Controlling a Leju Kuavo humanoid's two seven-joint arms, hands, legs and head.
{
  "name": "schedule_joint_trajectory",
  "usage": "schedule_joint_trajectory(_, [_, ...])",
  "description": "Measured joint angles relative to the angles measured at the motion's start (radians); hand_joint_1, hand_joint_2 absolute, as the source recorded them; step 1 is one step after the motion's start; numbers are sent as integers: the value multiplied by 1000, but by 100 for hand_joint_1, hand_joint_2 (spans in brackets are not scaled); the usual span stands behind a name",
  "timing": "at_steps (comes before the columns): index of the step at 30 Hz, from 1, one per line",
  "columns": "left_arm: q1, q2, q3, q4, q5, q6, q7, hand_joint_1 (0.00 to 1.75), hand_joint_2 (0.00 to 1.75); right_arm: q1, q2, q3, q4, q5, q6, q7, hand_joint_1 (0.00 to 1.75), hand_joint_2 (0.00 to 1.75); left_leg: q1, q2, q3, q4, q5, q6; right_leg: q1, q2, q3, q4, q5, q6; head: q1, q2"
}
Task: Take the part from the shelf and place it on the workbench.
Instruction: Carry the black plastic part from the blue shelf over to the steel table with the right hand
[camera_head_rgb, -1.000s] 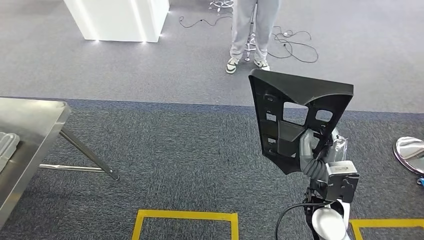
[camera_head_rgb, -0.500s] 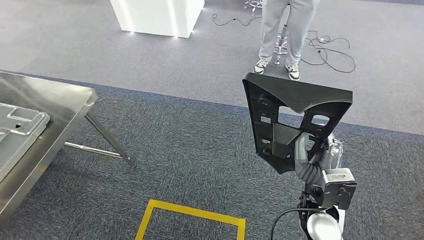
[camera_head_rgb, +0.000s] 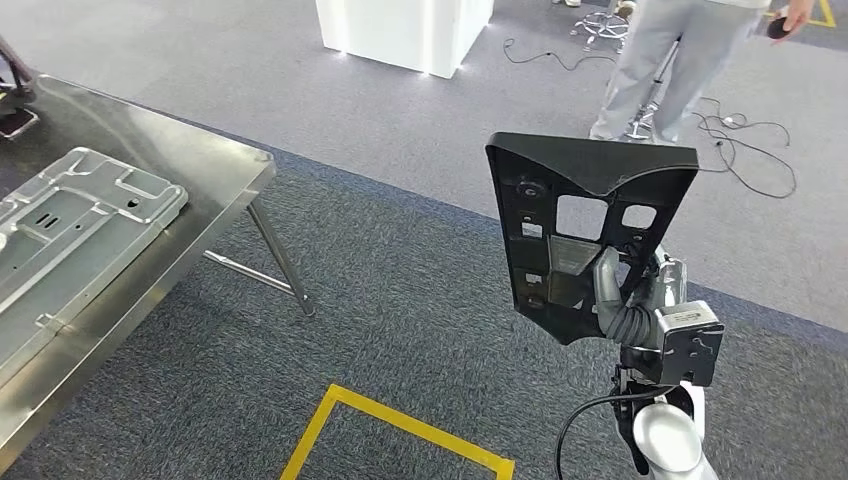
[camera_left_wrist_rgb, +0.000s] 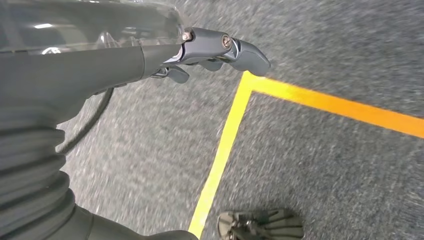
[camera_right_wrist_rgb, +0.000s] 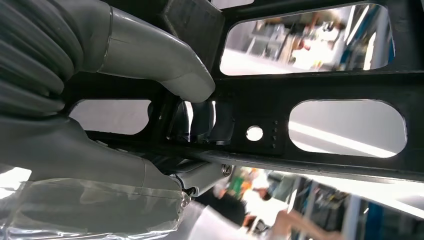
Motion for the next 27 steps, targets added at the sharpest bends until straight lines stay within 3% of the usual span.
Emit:
schedule_joint_trajectory(2, [-2,-1,3,0,1,0,3,0,175,-25,-18,-9,4,2,15,10,175,175,2,-25,-7,13,-6,-10,-8,50,46,-111,48,2,0,0])
schedule_joint_trajectory(3, [-4,-1,4,0,1,0,4,0,175,-34,-25,-13,6,2,21,16,175,175,3,-36,-14,18,-7,-17,-9,69,55,-136,53,2,0,0])
schedule_joint_trajectory(4, [-4,-1,6,0,0,0,6,0,175,-42,-30,-17,8,2,27,21,175,175,4,-48,-21,20,-6,-23,-8,77,57,-142,48,-2,0,0])
schedule_joint_trajectory(6, [-2,-1,9,0,-2,-1,8,0,175,-60,-39,-21,10,2,36,28,175,175,8,-65,-29,20,-4,-34,-6,55,57,-147,50,-13,0,0])
schedule_joint_trajectory(8, [0,-2,10,0,-4,-2,10,0,175,-82,-46,-21,11,2,40,29,175,175,6,-26,-46,54,-26,-43,-7,30,64,-152,51,-27,-4,0])
schedule_joint_trajectory(10, [-3,-5,10,0,-4,-2,10,0,175,-92,-51,-22,11,2,41,29,175,175,6,41,-100,167,-82,-51,-3,-1,70,-156,48,-37,-8,0])
schedule_joint_trajectory(12, [-4,-7,11,0,-4,-3,10,0,175,-94,-54,-22,13,2,42,29,175,175,9,65,-165,288,-126,-54,4,-33,73,-155,44,-42,-9,0])
schedule_joint_trajectory(13, [-3,-8,11,0,-4,-3,11,0,175,-96,-55,-22,13,2,42,30,175,175,10,68,-175,304,-121,-53,6,-47,74,-155,42,-43,-9,0])
schedule_joint_trajectory(14, [-2,-9,11,0,-4,-3,11,0,175,-98,-55,-21,13,2,42,30,175,175,10,70,-166,281,-98,-51,8,-60,77,-155,39,-43,-9,0])
schedule_joint_trajectory(15, [-1,-9,11,0,-5,-3,11,0,175,-100,-55,-21,13,2,42,30,175,175,8,77,-137,222,-62,-46,10,-73,81,-155,37,-43,-9,0])
schedule_joint_trajectory(17, [-2,-9,12,0,-11,-6,11,0,175,-106,-57,-21,14,5,43,31,175,175,-1,117,-71,86,-6,-31,14,-96,89,-155,30,-38,-8,0])
schedule_joint_trajectory(19, [-3,-10,10,0,-25,-10,17,0,175,-116,-59,-20,15,15,46,41,175,175,-13,141,-45,28,7,-19,16,-114,94,-156,26,-29,-8,0])
schedule_joint_trajectory(21, [0,-13,4,0,-46,-14,34,0,175,-126,-60,-18,17,32,46,55,175,175,-15,120,-43,19,10,-12,15,-132,98,-159,23,-18,-8,0])
schedule_joint_trajectory(22, [3,-15,-1,0,-57,-17,47,0,175,-129,-61,-17,18,42,43,60,175,175,-13,109,-38,11,14,-8,13,-128,102,-157,19,-12,-8,0])
schedule_joint_trajectory(24, [6,-20,-14,0,-80,-20,79,0,175,-124,-63,-15,15,65,29,62,175,175,-5,88,-24,-6,24,3,9,-82,87,-111,-15,-5,-7,0])
schedule_joint_trajectory(26, [8,-22,-28,0,-101,-18,108,0,175,-101,-66,-15,4,87,9,60,175,175,-4,64,-22,-11,28,9,5,-27,29,6,-71,-2,-6,0])
schedule_joint_trajectory(27, [9,-22,-34,0,-107,-15,117,0,175,-85,-67,-15,-4,95,0,60,175,175,-4,50,-22,-11,28,10,5,-17,-4,63,-90,0,-5,0])
